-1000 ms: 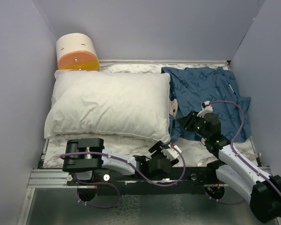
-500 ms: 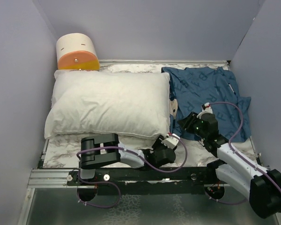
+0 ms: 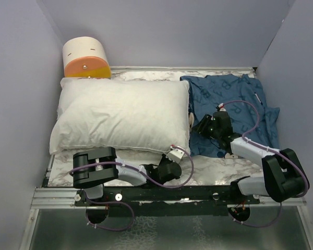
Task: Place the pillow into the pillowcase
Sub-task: Adjust the pillowcase at the center of the board.
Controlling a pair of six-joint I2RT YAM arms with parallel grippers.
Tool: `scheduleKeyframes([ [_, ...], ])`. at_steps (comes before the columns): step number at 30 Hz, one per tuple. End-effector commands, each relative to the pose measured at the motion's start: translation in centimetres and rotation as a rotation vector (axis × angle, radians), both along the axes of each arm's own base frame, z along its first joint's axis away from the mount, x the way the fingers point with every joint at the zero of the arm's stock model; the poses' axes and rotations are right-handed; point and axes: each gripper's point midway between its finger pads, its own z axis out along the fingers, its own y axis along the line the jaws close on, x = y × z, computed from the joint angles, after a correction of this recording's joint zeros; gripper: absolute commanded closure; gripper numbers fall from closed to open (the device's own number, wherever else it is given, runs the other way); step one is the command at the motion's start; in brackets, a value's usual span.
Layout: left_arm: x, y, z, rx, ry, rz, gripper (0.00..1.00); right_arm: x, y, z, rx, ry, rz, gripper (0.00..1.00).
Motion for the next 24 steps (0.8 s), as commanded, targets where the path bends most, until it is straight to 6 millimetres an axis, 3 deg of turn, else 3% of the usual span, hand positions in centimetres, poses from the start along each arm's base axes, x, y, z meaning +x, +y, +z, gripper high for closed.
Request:
scheduleKeyframes([
  [1,-1.5,1.5,-0.7,-0.004,0.071,-0.027,1.0,2.2,1.6,1.9,0.049,-0.049,0.021,0.57],
  [10,-1.8,1.4,-0.3,-0.009,0.074,-0.061,1.0,1.4,3.1,-0.3,0.057,0.013,0.09,0.57],
  [15,-1.9,1.5,-0.2,-0.007,0.075,-0.066,1.0,1.0,2.5,-1.4,0.003,0.049,0.084,0.59],
  [21,-2.0,2.1,-0.2,-0.011,0.081,-0.049,1.0,0.6,0.4,0.4,-0.08,-0.014,0.035,0.84],
  [24,-2.0,2.3,-0.1,-0.009,0.079,-0.047,1.0,0.2,-0.6,0.1,-0.115,0.0,0.008,0.95],
])
